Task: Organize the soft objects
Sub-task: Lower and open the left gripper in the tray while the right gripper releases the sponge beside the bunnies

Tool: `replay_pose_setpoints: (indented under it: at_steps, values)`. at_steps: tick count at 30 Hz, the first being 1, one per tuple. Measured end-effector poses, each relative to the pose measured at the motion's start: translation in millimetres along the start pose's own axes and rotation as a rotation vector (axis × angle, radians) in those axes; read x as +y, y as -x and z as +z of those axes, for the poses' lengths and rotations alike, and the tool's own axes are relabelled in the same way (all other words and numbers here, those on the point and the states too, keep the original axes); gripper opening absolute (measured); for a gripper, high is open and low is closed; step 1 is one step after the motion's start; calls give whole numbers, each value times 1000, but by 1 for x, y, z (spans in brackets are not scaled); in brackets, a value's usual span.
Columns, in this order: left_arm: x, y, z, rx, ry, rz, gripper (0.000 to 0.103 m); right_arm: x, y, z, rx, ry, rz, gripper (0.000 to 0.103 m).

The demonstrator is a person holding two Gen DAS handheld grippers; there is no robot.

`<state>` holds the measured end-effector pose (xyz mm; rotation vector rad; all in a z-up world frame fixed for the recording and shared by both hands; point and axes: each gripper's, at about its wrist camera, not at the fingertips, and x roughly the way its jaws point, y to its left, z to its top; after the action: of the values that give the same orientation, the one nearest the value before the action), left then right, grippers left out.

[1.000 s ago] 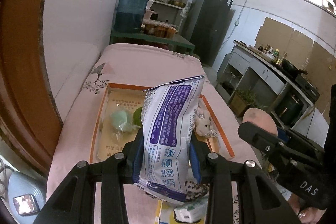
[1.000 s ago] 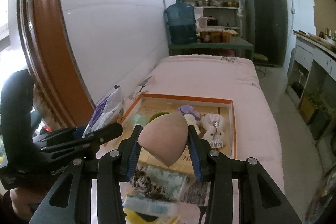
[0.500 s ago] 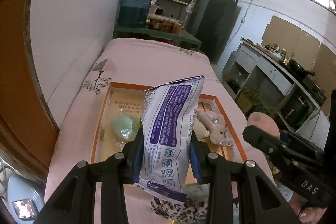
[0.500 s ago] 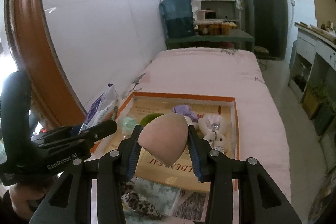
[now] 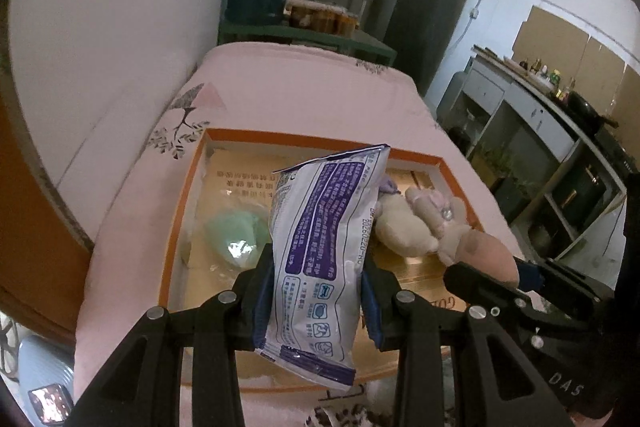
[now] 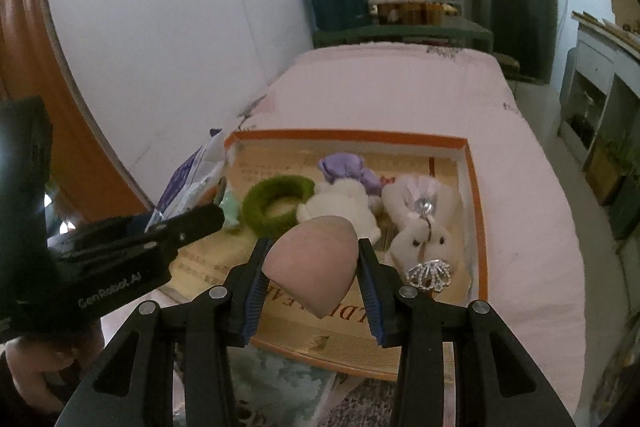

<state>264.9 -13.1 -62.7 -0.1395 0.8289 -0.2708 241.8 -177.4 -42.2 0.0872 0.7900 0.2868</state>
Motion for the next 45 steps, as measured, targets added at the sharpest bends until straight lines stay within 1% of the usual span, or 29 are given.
replay_pose_setpoints:
  at_steps: [4,10,24,30,39,42,44,45]
  values:
    - [2,-10,-2,12,5,1,38,-6,-12,-4,24,-6,-2,43]
    - [3,-18,-2,20,4,7,38,-15,-22,-7,36,-24,-3,43]
    - [4,-41,-3,45,6,3,38,-22,-40,-13,78,-37,-5,43]
    - [6,-44,-2,38,9,3,38,-27,-48,-15,95,-52,-9,43]
    - [10,-44,-1,37,24,-16,39,-27,-50,-15,97,-52,-13,44]
    - [13,-43,-1,37,35,-17,46,-28,-50,-15,99,-56,-9,45]
    - [14,-40,-1,27,37,-14,54,-28,-50,-15,100,-55,-9,45]
    - [14,-39,-1,20,36,-13,56,-28,-50,-15,100,-52,-12,45]
